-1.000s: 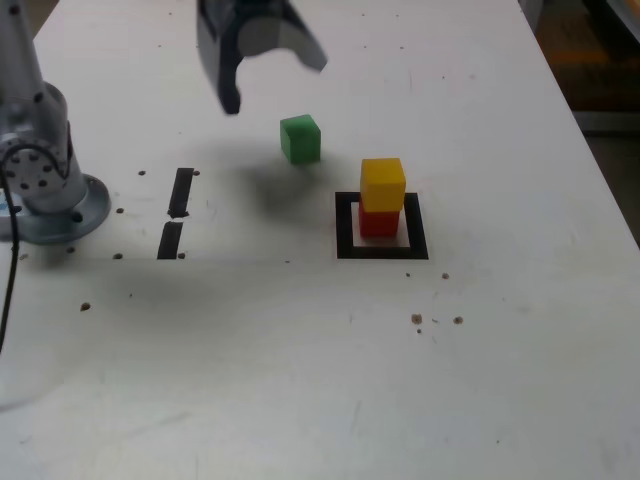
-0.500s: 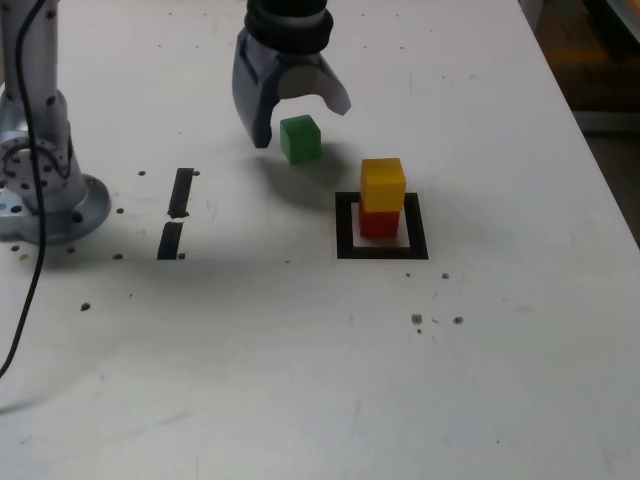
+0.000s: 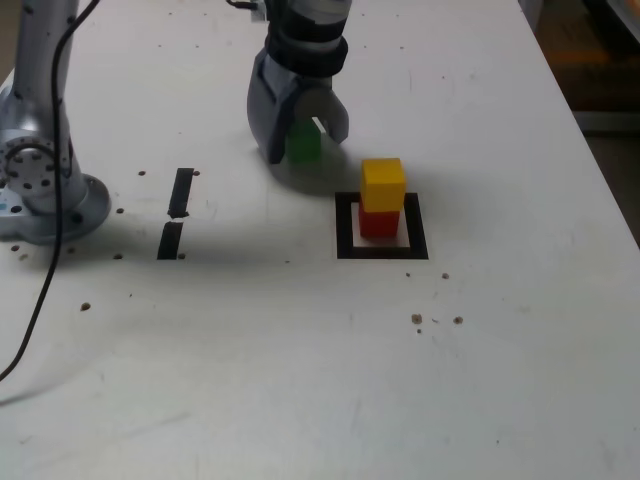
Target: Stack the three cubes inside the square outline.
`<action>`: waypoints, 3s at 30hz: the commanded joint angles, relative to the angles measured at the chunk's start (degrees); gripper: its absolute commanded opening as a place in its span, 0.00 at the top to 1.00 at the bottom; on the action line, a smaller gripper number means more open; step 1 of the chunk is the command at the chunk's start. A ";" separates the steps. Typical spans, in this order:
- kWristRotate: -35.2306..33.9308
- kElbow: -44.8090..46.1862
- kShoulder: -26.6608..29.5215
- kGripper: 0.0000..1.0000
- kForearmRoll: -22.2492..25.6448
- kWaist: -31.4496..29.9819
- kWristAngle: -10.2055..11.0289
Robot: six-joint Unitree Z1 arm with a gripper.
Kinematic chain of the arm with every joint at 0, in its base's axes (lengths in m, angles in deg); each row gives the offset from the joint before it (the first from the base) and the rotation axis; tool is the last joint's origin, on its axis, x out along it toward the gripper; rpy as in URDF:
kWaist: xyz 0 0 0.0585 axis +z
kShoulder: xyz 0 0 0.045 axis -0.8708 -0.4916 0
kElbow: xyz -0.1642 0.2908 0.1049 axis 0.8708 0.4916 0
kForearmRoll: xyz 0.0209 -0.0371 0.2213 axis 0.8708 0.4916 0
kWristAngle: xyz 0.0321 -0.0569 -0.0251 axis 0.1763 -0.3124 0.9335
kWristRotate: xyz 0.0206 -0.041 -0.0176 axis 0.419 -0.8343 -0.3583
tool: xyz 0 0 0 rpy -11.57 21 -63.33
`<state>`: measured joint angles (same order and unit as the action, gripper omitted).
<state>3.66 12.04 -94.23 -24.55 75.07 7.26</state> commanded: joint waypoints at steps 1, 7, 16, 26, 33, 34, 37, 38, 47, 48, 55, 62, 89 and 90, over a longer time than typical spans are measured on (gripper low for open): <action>0.42 -0.27 0.00 0.40 -0.18 0.23 -0.11; 1.08 -0.76 -0.01 0.61 -0.50 0.52 -0.17; 1.62 -1.61 1.55 0.86 -1.18 0.60 -0.28; 0.35 -15.38 11.66 0.94 18.60 -6.08 -0.37; -4.23 -30.08 8.17 0.99 27.36 -15.71 -2.97; -4.52 -31.26 7.18 0.99 27.54 -16.44 -3.68; -5.03 -34.18 3.91 0.99 27.79 -17.92 -5.55; -5.15 -34.92 2.76 0.99 27.82 -18.21 -6.12; -5.30 -38.07 -3.29 0.99 27.57 -18.85 -7.63; -5.30 -37.91 -3.24 0.99 27.62 -18.84 -7.54; -5.30 -37.01 -3.29 0.98 27.85 -18.95 -7.99; -5.97 -37.44 -4.68 0.97 27.84 -20.64 -8.66; -5.77 -36.39 -7.44 0.55 27.80 -20.19 -7.71; -5.75 -36.35 -7.53 0.51 27.81 -20.16 -7.82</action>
<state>-2.20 -24.18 -101.64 3.02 54.75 -0.43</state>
